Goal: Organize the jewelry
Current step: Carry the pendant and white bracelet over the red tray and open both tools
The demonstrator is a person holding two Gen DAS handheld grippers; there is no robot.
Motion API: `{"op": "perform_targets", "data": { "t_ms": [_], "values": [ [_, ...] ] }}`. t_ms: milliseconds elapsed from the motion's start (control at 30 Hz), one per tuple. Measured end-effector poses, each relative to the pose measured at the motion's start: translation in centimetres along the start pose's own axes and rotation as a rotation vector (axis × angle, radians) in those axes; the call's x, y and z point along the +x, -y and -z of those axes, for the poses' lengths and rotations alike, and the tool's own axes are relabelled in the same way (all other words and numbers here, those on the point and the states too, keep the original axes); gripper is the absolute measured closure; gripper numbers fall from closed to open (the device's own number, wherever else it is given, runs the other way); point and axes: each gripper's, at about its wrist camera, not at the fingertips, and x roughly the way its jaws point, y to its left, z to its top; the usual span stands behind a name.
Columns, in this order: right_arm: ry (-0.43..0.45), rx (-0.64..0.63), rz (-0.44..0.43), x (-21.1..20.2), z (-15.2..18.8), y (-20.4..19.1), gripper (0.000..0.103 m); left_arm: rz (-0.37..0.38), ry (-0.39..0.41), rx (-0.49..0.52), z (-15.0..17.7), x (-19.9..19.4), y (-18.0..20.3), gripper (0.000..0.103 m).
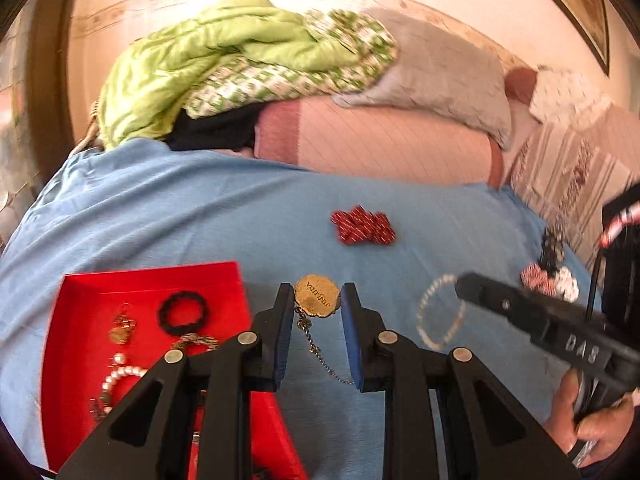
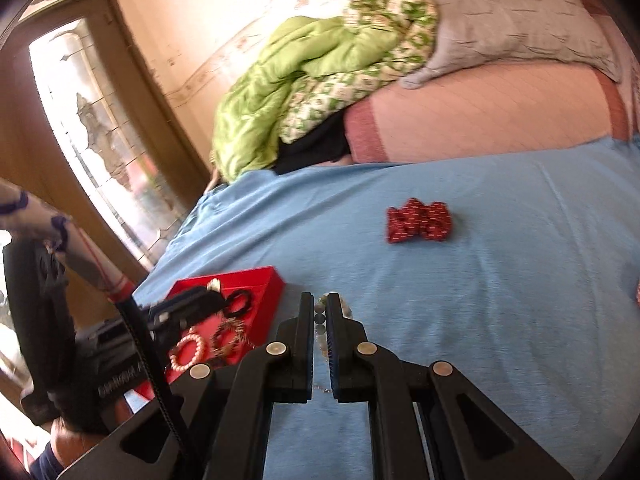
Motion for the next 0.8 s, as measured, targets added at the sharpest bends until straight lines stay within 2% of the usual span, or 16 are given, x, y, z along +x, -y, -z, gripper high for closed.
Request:
{"op": "perform_targets", "data": {
  "t_ms": [433, 800],
  "values": [
    [-0.046, -0.11, -0.13, 0.9, 1.4, -6.7, 0.097, -0.072, 0.116, -0.134, -1.2, -6.2, -7.3, 0.08],
    [-0.091, -0.151, -0.234, 2.2, 2.0, -11.7, 0.097, -0.128, 0.131, -0.19, -0.2, -9.0, -11.1, 0.08]
  ]
}}
